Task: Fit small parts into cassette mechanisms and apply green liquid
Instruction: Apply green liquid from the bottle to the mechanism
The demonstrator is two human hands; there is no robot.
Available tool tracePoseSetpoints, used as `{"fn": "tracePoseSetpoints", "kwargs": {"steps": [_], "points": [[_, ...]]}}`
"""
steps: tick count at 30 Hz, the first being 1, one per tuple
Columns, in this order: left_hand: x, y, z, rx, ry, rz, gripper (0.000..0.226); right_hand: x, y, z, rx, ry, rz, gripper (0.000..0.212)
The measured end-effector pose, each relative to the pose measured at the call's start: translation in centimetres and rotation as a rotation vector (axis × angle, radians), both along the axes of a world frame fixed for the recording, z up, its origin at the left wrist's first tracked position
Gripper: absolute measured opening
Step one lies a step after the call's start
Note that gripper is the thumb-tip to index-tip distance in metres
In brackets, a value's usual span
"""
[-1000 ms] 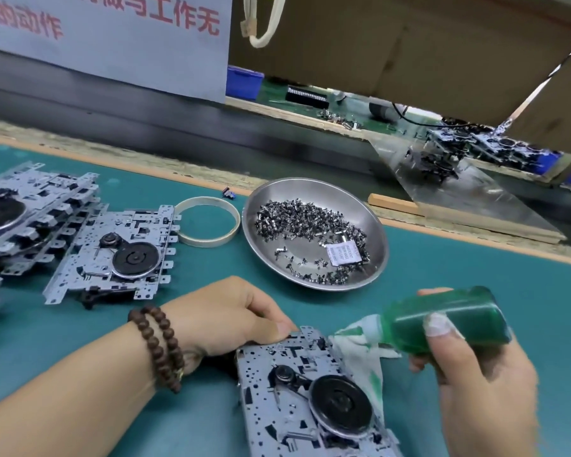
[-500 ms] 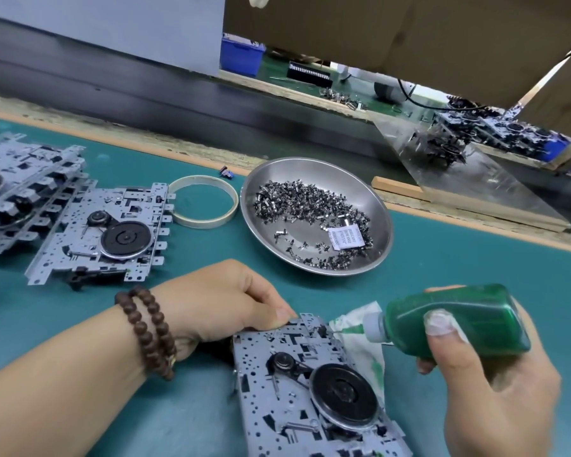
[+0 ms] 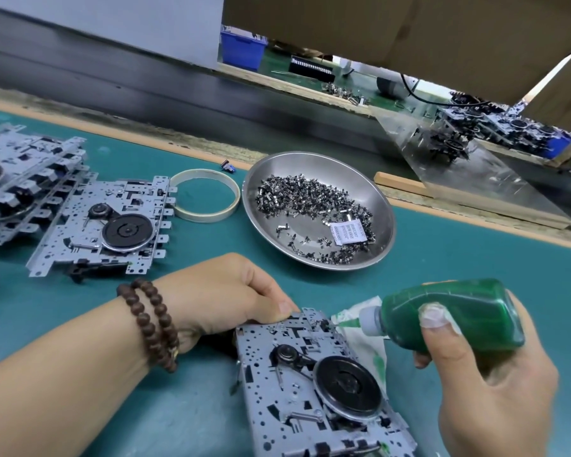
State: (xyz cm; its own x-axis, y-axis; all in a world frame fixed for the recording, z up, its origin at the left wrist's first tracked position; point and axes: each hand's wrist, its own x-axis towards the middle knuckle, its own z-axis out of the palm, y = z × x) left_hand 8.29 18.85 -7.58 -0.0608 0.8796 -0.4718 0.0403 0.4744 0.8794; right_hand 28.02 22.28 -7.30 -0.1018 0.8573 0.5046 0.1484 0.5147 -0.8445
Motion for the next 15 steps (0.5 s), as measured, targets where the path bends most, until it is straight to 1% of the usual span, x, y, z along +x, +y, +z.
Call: {"fn": "tracePoseSetpoints", "kwargs": {"steps": [15], "points": [[0.07,-0.06,0.06,-0.002,-0.004,0.011,0.010,0.05,-0.03,0.05,0.004,0.010,0.018,0.013]]}}
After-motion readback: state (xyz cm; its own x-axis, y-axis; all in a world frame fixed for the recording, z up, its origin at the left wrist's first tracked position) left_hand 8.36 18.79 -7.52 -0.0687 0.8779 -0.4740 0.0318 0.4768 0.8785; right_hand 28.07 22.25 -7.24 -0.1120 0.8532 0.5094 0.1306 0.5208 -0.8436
